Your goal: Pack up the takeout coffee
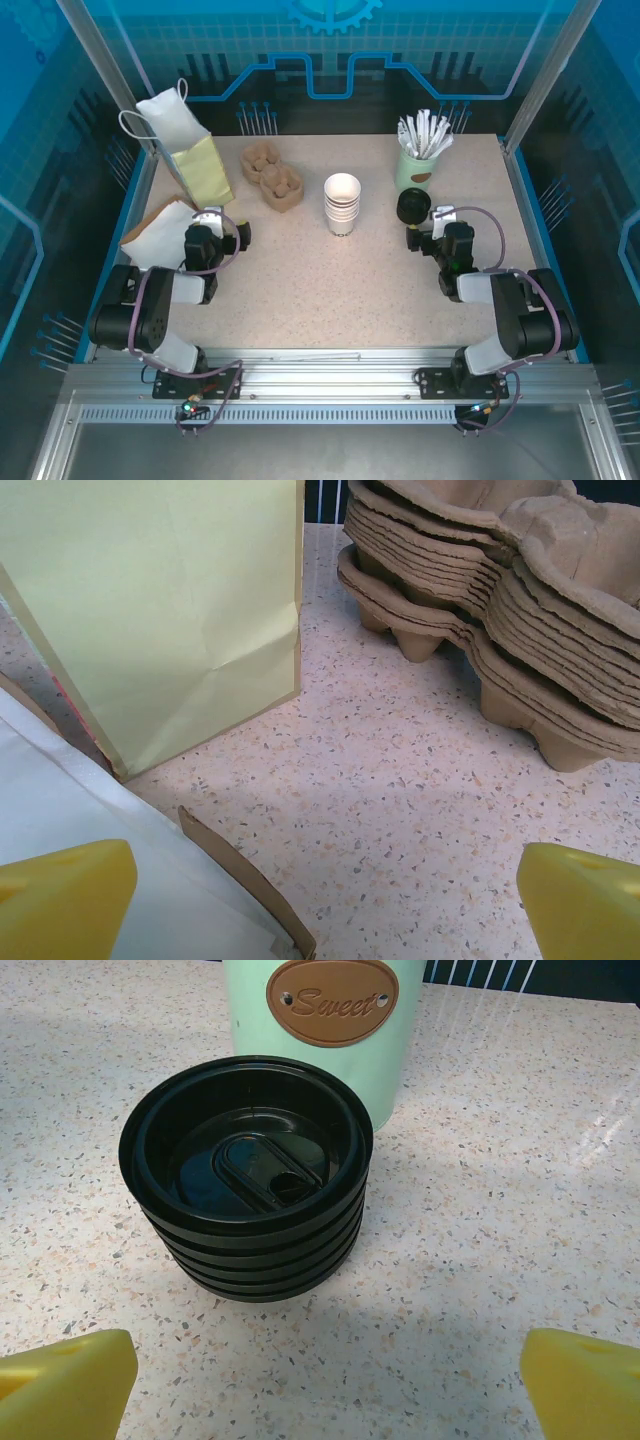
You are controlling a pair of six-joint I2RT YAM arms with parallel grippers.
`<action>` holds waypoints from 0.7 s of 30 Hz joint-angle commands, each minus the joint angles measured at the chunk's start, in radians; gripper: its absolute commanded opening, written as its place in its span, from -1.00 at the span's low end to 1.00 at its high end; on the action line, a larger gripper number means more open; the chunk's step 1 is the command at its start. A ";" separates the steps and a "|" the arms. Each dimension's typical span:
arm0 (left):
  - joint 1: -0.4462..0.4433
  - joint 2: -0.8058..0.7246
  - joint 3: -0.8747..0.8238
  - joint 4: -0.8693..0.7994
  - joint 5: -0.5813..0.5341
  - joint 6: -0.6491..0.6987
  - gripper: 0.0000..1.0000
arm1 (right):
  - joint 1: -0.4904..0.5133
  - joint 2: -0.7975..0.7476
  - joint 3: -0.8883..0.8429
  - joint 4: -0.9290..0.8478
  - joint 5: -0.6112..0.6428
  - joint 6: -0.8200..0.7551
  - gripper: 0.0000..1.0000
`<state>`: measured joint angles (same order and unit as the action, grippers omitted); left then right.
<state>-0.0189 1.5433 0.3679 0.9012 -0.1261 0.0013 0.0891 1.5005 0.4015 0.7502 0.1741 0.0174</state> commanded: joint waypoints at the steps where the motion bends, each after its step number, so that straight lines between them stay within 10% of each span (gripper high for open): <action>1: -0.004 0.004 0.017 0.001 0.017 0.013 0.98 | -0.008 0.003 0.016 0.031 -0.013 -0.008 0.99; 21: 0.012 0.003 0.022 -0.010 0.049 0.001 0.98 | -0.009 0.003 0.017 0.030 -0.012 -0.007 1.00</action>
<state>-0.0158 1.5433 0.3695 0.8940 -0.1116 0.0017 0.0891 1.5005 0.4015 0.7502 0.1741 0.0174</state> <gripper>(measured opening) 0.990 0.996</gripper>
